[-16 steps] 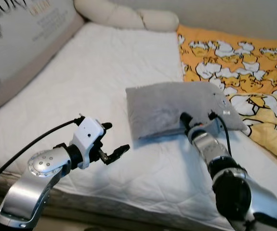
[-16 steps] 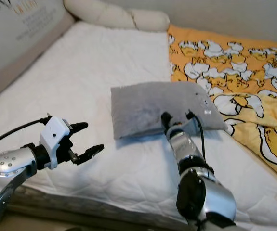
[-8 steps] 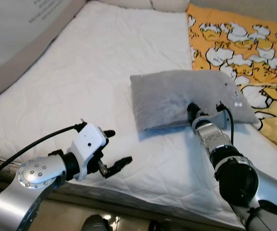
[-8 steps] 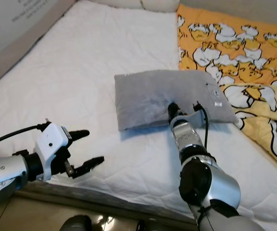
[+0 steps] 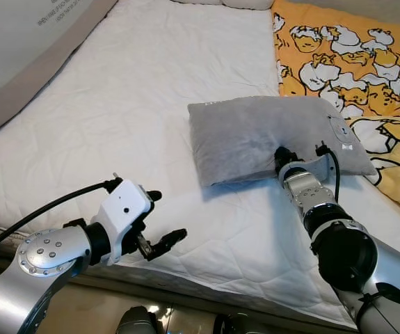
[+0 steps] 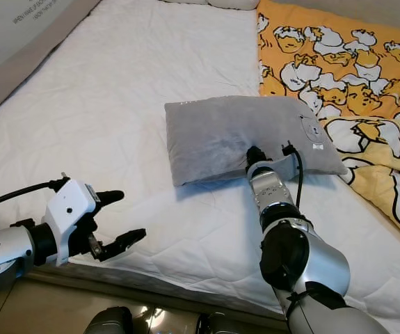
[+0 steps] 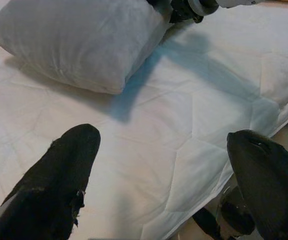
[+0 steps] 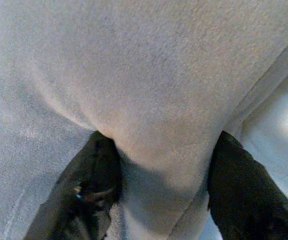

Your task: Clean up the room

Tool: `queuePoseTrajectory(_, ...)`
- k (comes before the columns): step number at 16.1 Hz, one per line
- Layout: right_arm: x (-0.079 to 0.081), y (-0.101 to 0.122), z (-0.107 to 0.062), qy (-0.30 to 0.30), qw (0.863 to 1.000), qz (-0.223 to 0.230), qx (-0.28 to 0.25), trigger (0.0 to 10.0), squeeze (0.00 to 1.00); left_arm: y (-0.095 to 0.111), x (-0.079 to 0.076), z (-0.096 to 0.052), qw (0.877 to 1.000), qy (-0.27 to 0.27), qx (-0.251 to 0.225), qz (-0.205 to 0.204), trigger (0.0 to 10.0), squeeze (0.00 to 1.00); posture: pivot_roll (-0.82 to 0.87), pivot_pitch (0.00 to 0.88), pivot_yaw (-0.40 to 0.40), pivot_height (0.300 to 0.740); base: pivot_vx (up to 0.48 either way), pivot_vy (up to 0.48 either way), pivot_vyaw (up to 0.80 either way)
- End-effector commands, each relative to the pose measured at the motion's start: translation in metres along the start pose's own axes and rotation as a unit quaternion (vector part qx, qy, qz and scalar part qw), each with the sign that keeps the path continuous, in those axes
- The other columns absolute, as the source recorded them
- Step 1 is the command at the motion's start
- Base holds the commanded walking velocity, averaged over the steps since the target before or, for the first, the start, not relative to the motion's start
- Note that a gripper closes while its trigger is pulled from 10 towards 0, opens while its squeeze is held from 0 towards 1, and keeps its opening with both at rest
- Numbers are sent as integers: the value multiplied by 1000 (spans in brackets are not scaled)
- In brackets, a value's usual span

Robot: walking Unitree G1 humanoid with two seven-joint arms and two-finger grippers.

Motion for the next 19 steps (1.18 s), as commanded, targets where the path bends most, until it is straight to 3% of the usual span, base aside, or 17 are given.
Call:
queuePoseTrajectory(1, -5, 1, 0, -16, 1000, 3, -6, 0, 0, 2, -7, 1, 1000, -10, -3, -1, 10000, 0, 242, 173, -94, 740, 0, 0, 0)
queuePoseTrajectory(7, -3, 1, 0, -16, 1000, -1, -4, 0, 0, 1, -7, 3, 1000, -5, -5, -6, 10000, 0, 231, 149, -99, 740, 0, 0, 0)
queuePoseTrajectory(15, -5, 3, 0, -25, 1000, 3, -3, 0, 0, -10, -9, 6, 1000, 14, -3, -26, 10000, 0, 236, 40, -130, 740, 0, 0, 0)
queuePoseTrajectory(17, -3, 0, 0, -23, 1000, 4, 0, 0, 0, -13, -7, 8, 999, 27, -11, -34, 10000, 0, 213, 0, -125, 740, 0, 0, 0)
queuePoseTrajectory(19, 3, -5, 0, -14, 1000, -20, 7, 0, 0, -19, 2, 14, 996, 52, -18, -71, 10000, 0, 149, 0, -91, 740, 0, 0, 0)
Point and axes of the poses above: a point about 5 cm out from each wrist's last joint towards the gripper, its own z axis pointing out of the wrist towards the gripper, its own y axis along the axis of the wrist's last joint, x = y × z, the point moved 2 cm from there along z, pointing out of the wrist towards the gripper, and after that the axes turned 8 degrees about -z, right-handed, at the moved point
